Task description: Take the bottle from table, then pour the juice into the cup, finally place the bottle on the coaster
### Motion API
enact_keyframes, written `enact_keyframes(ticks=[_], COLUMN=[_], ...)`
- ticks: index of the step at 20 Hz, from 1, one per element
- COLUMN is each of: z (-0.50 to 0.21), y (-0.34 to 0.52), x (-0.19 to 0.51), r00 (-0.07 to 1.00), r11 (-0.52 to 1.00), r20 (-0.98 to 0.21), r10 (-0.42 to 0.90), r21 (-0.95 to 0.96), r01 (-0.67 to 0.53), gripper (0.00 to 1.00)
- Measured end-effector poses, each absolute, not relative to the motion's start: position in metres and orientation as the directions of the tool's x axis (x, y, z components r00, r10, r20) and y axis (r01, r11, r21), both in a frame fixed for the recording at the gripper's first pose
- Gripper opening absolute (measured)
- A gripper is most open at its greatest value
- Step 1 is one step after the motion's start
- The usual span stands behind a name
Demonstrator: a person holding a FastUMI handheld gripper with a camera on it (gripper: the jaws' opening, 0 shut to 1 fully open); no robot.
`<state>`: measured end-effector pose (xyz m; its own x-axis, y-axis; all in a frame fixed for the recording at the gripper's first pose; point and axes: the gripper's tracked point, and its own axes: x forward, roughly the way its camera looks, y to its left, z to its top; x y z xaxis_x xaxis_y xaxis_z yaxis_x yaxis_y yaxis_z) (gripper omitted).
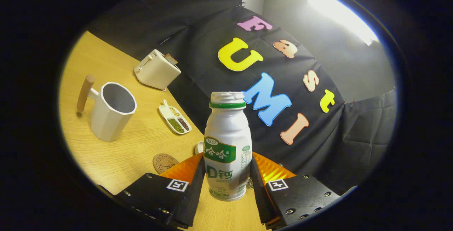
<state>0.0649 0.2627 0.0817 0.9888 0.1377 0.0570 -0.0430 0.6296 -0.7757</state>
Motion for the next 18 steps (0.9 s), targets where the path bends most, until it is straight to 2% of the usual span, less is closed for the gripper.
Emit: enact_keyframes(ticks=[18], z=[0.097], y=[0.329], x=[0.052], r00=[0.967], r11=[0.226], r20=[0.165], r10=[0.195], r21=[-0.967], r01=[0.119], gripper=[0.66])
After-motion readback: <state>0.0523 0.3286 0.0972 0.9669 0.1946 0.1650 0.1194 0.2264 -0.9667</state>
